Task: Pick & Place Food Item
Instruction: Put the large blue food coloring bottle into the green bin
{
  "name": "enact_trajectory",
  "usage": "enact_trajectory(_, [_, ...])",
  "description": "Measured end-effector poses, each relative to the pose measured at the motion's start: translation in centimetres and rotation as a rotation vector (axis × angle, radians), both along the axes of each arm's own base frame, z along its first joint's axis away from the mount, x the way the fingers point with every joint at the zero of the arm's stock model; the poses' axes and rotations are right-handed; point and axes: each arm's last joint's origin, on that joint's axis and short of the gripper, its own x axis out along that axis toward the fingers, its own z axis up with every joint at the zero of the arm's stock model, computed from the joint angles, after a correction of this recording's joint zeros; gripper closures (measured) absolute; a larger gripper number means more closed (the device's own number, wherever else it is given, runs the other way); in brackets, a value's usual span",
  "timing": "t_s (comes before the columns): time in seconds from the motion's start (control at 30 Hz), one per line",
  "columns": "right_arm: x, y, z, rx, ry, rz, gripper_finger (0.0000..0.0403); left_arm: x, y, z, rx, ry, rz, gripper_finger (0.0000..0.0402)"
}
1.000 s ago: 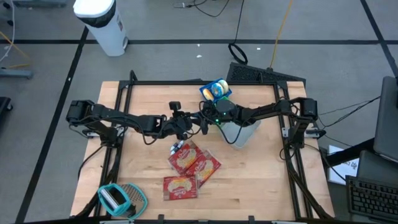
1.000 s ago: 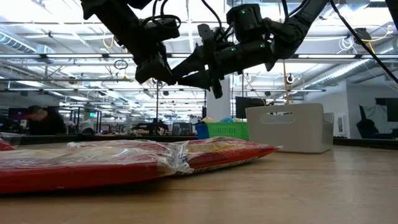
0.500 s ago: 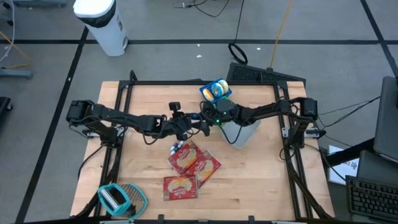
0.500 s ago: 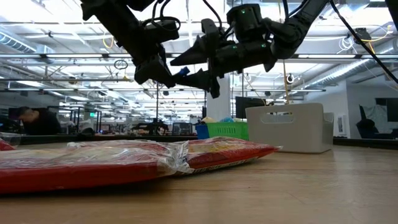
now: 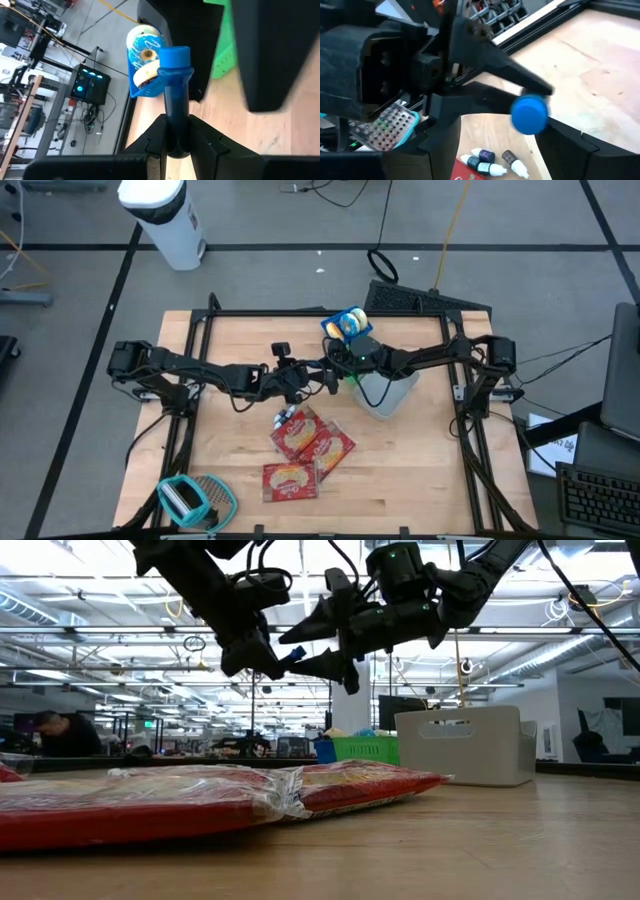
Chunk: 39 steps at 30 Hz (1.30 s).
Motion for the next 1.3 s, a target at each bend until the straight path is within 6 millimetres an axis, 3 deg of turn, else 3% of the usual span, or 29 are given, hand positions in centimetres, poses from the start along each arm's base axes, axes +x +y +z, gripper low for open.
enact_trajectory(0.9, [-0.13,0.00,-0.60,-0.014,0.062,-0.014,0.0166,-0.03,-0.62,0.00,0.014,0.004,-0.017,0.0341])
enact_trajectory(1.3, [-0.08,-0.02,-0.39,-0.018,0.040,-0.012,0.0224,-0.03,-0.62,0.04,0.011,-0.001,-0.014,0.0341])
